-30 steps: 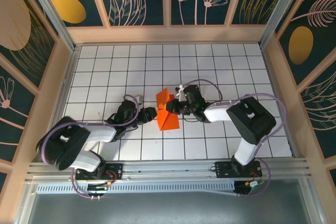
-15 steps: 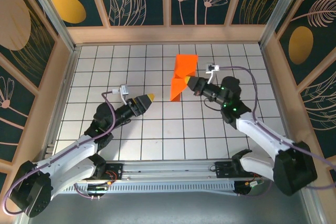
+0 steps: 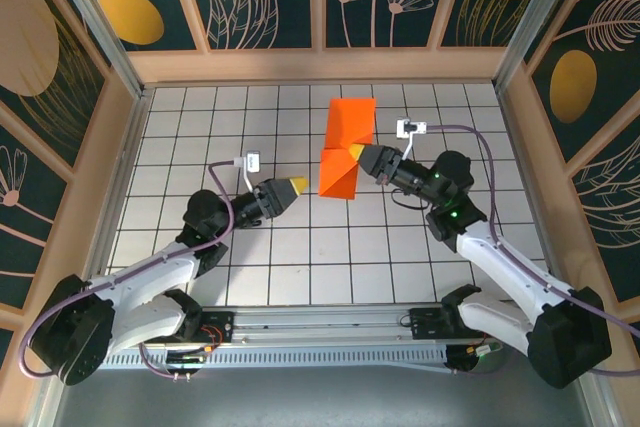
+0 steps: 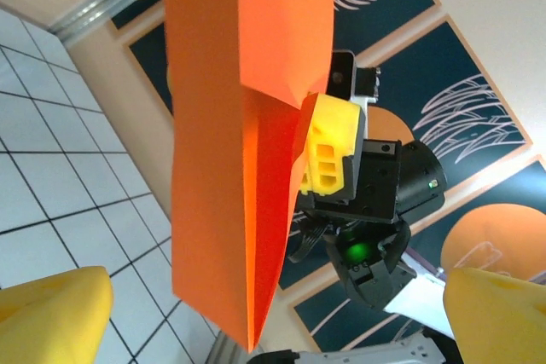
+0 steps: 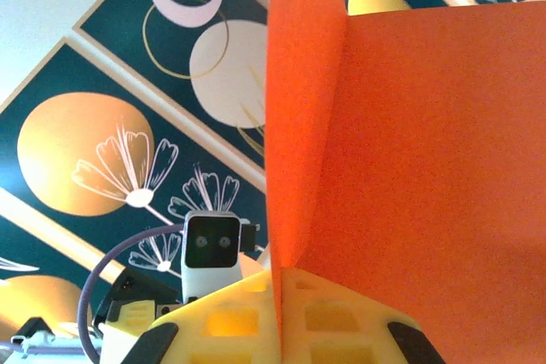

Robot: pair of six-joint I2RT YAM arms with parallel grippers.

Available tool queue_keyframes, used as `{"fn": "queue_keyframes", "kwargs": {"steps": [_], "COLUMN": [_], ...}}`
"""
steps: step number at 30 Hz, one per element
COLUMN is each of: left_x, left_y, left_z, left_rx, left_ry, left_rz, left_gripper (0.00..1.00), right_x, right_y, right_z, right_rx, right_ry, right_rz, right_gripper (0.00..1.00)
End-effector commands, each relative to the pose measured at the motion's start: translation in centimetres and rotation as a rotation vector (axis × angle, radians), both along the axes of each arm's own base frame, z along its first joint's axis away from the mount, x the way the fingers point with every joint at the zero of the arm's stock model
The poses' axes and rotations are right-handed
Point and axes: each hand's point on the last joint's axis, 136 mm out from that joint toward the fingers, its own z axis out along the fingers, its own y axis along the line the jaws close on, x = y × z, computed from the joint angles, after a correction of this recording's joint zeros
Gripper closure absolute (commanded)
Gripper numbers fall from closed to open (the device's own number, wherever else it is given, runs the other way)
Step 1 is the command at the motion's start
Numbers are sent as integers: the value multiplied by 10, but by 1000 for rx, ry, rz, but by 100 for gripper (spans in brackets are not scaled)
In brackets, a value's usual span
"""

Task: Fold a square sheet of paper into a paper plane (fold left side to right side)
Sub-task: Turn over the paper at the center of the table.

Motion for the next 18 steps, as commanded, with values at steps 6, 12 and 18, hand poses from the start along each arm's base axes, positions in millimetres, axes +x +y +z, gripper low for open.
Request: {"fn": "queue_keyframes", "kwargs": {"steps": [6, 12, 18], "left_x": [-15, -5, 3], "left_y": [-21, -23, -23], "left_z": [39, 39, 27], "left_rx": [-94, -58, -33], "left_ry": [-93, -87, -49], "left_rz": [-105, -64, -30], "left_gripper": [7, 25, 56], "right_x": [-17, -19, -19], "right_y": [27, 26, 25], "right_z": [22, 22, 15], "right_rx": [36, 40, 26], "right_ry": [-50, -51, -38], "right_rz": [116, 111, 106], "right_gripper": [100, 100, 92]}}
